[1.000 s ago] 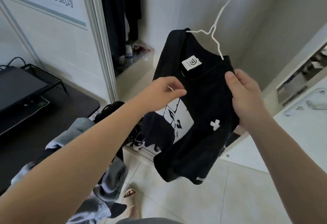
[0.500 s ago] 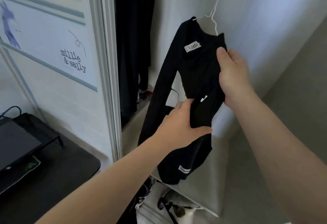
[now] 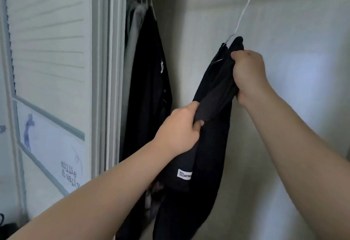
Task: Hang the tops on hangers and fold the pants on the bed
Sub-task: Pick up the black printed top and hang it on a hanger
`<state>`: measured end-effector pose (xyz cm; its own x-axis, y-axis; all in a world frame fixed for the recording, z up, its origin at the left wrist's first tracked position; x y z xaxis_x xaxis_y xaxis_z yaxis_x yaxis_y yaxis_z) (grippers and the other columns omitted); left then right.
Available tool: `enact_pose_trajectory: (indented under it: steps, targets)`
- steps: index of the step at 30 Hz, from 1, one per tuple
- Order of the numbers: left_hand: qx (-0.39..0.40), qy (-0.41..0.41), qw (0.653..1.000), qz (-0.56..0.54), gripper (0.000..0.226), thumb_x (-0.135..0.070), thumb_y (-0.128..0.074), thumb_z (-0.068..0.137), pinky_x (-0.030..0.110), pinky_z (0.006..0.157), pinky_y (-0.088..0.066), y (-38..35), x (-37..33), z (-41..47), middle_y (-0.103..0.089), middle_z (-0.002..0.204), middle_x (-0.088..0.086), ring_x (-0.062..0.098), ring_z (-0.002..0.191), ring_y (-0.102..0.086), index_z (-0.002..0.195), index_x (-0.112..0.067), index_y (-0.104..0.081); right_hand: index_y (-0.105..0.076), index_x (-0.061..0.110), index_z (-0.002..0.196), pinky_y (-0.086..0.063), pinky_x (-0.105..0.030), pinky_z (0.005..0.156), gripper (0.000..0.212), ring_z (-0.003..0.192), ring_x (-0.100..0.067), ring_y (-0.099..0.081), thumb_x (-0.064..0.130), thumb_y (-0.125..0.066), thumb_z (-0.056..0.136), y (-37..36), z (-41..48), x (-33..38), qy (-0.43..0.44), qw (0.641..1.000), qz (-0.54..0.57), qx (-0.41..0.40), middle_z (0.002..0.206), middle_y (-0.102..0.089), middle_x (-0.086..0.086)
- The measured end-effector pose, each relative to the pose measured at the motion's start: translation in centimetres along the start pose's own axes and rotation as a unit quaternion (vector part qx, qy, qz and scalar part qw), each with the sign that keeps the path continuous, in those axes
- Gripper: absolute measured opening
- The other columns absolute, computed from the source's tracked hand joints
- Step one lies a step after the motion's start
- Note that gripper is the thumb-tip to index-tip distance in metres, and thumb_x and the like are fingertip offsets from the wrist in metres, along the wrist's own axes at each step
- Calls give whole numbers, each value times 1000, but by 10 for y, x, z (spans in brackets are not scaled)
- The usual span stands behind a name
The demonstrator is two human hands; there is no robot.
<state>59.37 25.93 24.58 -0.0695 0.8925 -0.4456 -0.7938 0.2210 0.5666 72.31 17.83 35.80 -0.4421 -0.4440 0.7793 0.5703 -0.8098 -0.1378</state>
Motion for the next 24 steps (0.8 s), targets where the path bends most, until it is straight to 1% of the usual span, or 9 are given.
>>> enact_pose_trajectory:
  steps: [3, 5, 9, 12, 16, 18, 20, 23, 24]
  targets:
    - [-38, -15, 998, 40, 10, -18, -59, 97, 39, 73, -53, 30, -12, 40, -63, 84, -1, 20, 78, -61, 94, -22, -51, -42, 16, 68, -42, -17, 43, 31, 41, -10, -52, 17, -48, 99, -12, 42, 30, 27, 1000, 10, -1, 54, -50, 4]
    - [-59, -25, 995, 72, 8, -18, -57, 98, 42, 75, -53, 48, -20, 63, -63, 84, 1, 23, 79, -61, 94, -21, -50, -42, 15, 67, -39, -15, 42, 32, 40, -11, -51, 16, -49, 99, -17, 69, 49, 48, 999, 10, -1, 49, -48, 6]
    - [-88, -41, 988, 118, 3, -17, -53, 99, 46, 77, -54, 74, -35, 106, -64, 90, 6, 29, 84, -63, 100, -15, -52, -42, 14, 73, -42, -25, 55, 25, 63, -21, -51, 15, -48, 97, -29, 121, 81, 84, 996, -8, 6, 72, -46, -5]
    - [-96, -44, 981, 161, 5, -21, -52, 99, 47, 79, -54, 87, -45, 134, -62, 96, 6, 33, 88, -62, 98, -17, -48, -39, 17, 69, -40, -22, 52, 32, 59, -21, -51, 20, -49, 99, -36, 155, 101, 100, 994, -33, -16, 68, -45, -4]
    - [-90, -28, 974, 205, 9, -22, -50, 99, 47, 81, -54, 98, -48, 163, -59, 99, 7, 34, 91, -61, 94, -20, -44, -53, 9, 93, -55, -40, 75, 17, 86, -33, -68, 24, -49, 98, -52, 188, 110, 88, 995, -48, 2, 93, -64, -16]
    - [-77, -14, 972, 222, 11, -22, -50, 99, 46, 81, -54, 100, -45, 173, -59, 101, 6, 34, 91, -61, 91, -23, -42, -54, 7, 96, -54, -39, 76, 16, 92, -38, -70, 23, -49, 97, -57, 199, 105, 78, 994, -69, 9, 97, -65, -18]
    - [-68, -2, 971, 231, 11, -22, -50, 98, 46, 81, -54, 102, -40, 177, -60, 101, 7, 34, 91, -61, 90, -23, -43, -53, 7, 93, -52, -33, 66, 15, 84, -35, -70, 22, -51, 97, -62, 204, 98, 72, 994, -84, 10, 91, -62, -15]
    - [-56, 10, 969, 239, 2, -20, -50, 97, 46, 81, -55, 102, -31, 176, -61, 104, 6, 34, 93, -62, 96, -22, -49, -54, 4, 100, -42, -18, 38, 14, 44, -19, -63, 18, -52, 98, -68, 203, 80, 45, 995, -89, 22, 80, -59, -12]
    - [-46, 17, 969, 241, 4, -19, -49, 97, 46, 82, -55, 100, -27, 175, -62, 105, 6, 34, 94, -63, 100, -21, -51, -54, 2, 102, -40, -18, 35, 15, 38, -18, -60, 16, -52, 98, -71, 200, 73, 35, 994, -101, 34, 78, -59, -12]
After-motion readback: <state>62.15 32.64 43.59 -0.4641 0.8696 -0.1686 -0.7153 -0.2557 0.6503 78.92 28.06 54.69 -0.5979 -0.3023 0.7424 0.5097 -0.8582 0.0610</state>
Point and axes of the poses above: each hand's wrist, its own z-axis towards the middle knuckle, its own y-axis out of the back of the hand, x = y × z, the point moved 8 cm from there along z, towards the middle knuckle
